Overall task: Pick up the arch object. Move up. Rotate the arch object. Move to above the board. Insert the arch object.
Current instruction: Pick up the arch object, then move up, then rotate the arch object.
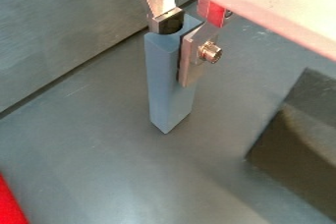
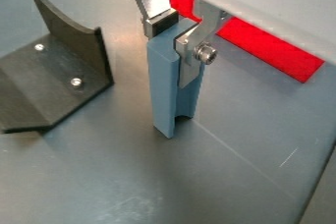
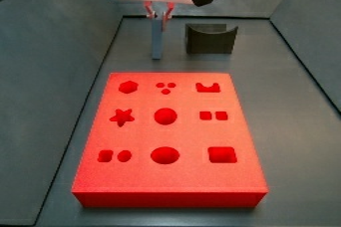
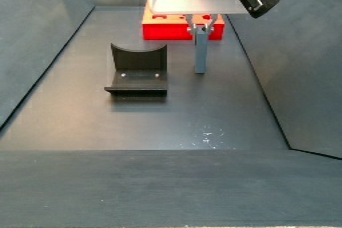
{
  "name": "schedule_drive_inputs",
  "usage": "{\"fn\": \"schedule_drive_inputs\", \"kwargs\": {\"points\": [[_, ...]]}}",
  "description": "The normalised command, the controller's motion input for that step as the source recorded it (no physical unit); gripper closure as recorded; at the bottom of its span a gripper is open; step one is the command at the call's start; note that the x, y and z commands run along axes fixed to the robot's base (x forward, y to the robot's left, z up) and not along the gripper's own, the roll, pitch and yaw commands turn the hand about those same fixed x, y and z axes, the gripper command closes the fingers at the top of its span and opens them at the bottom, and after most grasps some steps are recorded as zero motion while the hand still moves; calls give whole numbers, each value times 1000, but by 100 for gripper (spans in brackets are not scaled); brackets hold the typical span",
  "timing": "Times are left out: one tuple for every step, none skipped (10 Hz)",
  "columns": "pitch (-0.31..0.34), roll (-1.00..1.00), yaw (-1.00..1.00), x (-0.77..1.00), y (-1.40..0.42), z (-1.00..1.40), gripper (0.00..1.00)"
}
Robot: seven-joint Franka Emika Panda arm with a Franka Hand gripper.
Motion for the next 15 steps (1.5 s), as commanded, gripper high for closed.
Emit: {"fn": "schedule_drive_inputs", "kwargs": {"points": [[0, 0, 0, 0, 0, 0, 100], [0, 0, 0, 0, 0, 0, 100], [0, 0, 0, 0, 0, 833, 100], [25, -3, -11, -24, -46, 838, 100], [53, -5, -4, -44, -32, 689, 100], [54, -6, 0, -32, -25, 591, 100], [52, -10, 3, -19, -17, 370, 100], [0, 0, 0, -270, 349, 1000, 100], [-6, -3, 0, -282, 378, 1000, 100], [-34, -15, -22, -257, 310, 1000, 100], [-25, -19, -23, -224, 262, 1000, 100], [7, -21, -27, -182, 231, 1000, 100], [21, -21, -27, -168, 215, 1000, 100], [27, -17, -29, -103, 131, 757, 100], [36, -14, -30, -63, 83, 570, 100]]}}
